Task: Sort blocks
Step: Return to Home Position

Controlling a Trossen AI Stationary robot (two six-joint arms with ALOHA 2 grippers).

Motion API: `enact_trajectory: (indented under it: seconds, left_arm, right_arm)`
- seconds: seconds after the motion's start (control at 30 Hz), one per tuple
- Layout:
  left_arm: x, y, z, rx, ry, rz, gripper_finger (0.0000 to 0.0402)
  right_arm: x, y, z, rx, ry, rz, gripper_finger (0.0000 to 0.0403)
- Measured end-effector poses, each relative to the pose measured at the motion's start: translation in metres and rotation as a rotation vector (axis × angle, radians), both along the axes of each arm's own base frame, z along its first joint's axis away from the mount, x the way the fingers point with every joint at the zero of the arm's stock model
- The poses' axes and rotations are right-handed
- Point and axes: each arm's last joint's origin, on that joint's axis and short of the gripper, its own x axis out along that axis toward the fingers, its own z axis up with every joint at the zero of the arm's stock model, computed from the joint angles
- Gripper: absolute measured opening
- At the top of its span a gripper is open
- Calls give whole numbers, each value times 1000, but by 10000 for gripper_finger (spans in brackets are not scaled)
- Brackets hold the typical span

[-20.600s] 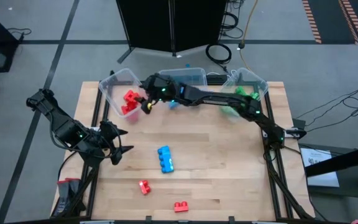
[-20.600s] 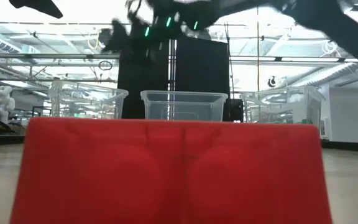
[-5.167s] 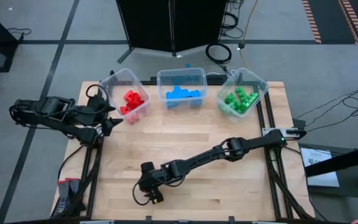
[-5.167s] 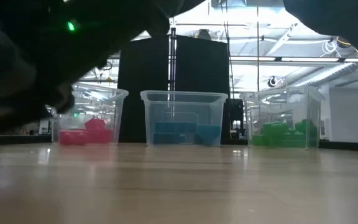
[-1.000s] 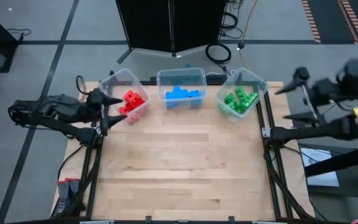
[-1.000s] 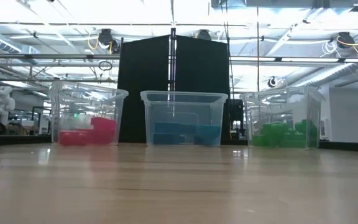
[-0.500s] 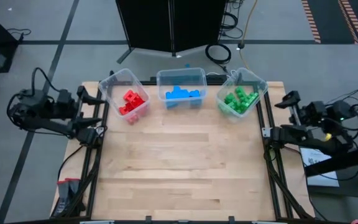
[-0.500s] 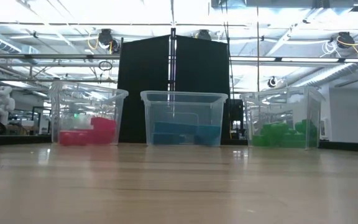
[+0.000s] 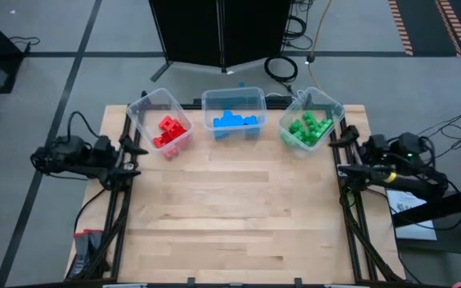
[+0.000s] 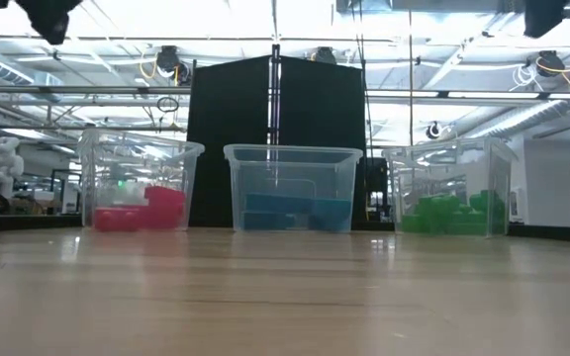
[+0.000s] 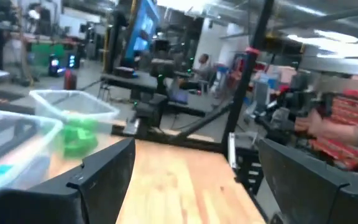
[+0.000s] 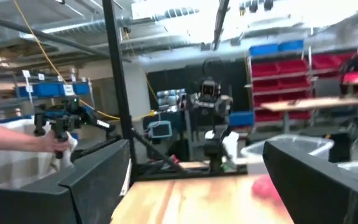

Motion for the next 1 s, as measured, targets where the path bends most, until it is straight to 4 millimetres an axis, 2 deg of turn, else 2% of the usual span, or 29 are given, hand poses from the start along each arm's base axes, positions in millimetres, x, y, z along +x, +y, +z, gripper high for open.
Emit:
enact_trajectory:
  seconds: [0.17, 0.27, 0.6, 0.77, 0.83, 1.0]
  left_arm:
    - [15, -4, -20, -22, 36, -19, 336]
    - [17, -5, -21, -24, -14, -59, 336]
    - [17, -12, -28, -19, 41, -274, 336]
    - [18, -9, -32, -11, 80, -168, 336]
    - [20, -8, -37, -1, 104, -121, 336]
    - [38, -10, -72, -32, 171, -72, 336]
  right_arm:
    - [14, -3, -17, 59, 6, 26, 366]
    - [24, -4, -31, 60, 7, 43, 366]
    - [49, -1, -77, 75, -39, 163, 366]
    - [56, 2, -101, 79, -52, 192, 366]
    - [59, 3, -109, 117, 0, 167, 366]
    - [60, 5, -111, 103, 22, 144, 366]
